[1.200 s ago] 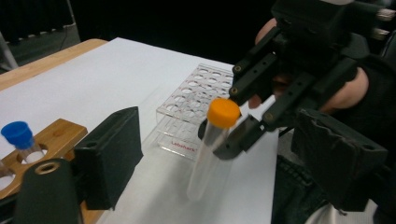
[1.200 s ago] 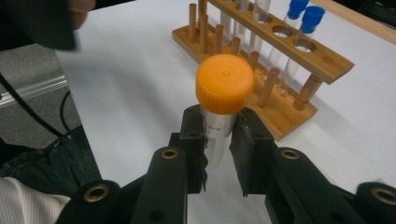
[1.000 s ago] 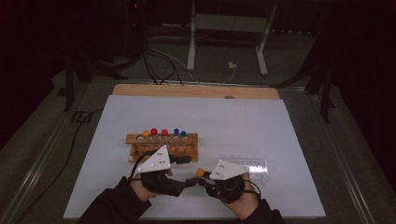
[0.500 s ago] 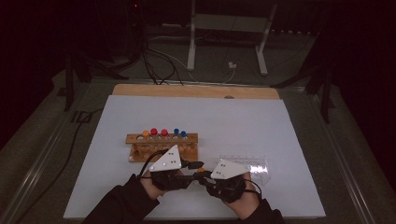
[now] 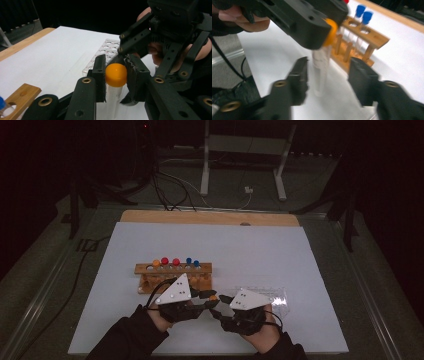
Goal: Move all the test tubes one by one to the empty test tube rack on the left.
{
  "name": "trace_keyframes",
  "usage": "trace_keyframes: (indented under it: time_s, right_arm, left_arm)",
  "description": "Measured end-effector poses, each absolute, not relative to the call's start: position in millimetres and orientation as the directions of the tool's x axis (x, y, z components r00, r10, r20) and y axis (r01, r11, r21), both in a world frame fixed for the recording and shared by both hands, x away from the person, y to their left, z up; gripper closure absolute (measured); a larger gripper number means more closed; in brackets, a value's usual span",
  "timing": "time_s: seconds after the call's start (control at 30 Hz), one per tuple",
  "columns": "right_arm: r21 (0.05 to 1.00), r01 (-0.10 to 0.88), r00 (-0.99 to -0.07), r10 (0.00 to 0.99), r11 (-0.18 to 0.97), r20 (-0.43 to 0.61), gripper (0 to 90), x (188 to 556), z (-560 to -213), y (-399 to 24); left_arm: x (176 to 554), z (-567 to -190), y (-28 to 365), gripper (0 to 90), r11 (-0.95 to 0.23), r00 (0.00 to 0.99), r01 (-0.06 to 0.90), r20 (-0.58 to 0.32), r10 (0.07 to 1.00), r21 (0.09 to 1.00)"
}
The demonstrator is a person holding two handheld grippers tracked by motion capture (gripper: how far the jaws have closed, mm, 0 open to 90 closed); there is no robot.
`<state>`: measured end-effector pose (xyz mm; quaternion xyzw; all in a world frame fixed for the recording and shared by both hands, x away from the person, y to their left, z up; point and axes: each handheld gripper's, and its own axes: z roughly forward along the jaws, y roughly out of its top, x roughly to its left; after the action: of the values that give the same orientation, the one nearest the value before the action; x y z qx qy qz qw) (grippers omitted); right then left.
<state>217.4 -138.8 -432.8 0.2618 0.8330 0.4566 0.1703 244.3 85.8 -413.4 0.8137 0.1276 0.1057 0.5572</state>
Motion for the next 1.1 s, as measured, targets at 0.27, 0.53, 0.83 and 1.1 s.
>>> trace_keyframes:
  time_s: [0.27,0.53,0.83,1.1]
  right_arm:
    - [0.883,0.273,-0.777,0.628,0.382,-0.031,17.1,218.6,-424.2,-150.6]
    - [0.903,0.268,-0.776,0.631,0.335,-0.004,2.2,220.1,-418.2,-162.2]
    - [0.906,0.264,-0.775,0.632,0.33,-0.004,0.0,219.1,-416.4,-165.4]
    - [0.912,0.265,-0.772,0.636,0.312,0.007,0.0,219.6,-415.4,-169.1]
  left_arm:
    - [251.1,-400.7,101.7,72.1,-0.329,0.928,0.09,0.04,0.37,0.94]
    - [259.9,-391.7,119.9,72.2,-0.313,0.903,0.106,0.04,0.427,0.944]
    - [267.0,-378.7,151.1,72.2,-0.294,0.86,0.117,0.051,0.508,0.949]
    - [266.4,-372.1,179.7,72.1,-0.287,0.81,0.124,0.07,0.582,0.95]
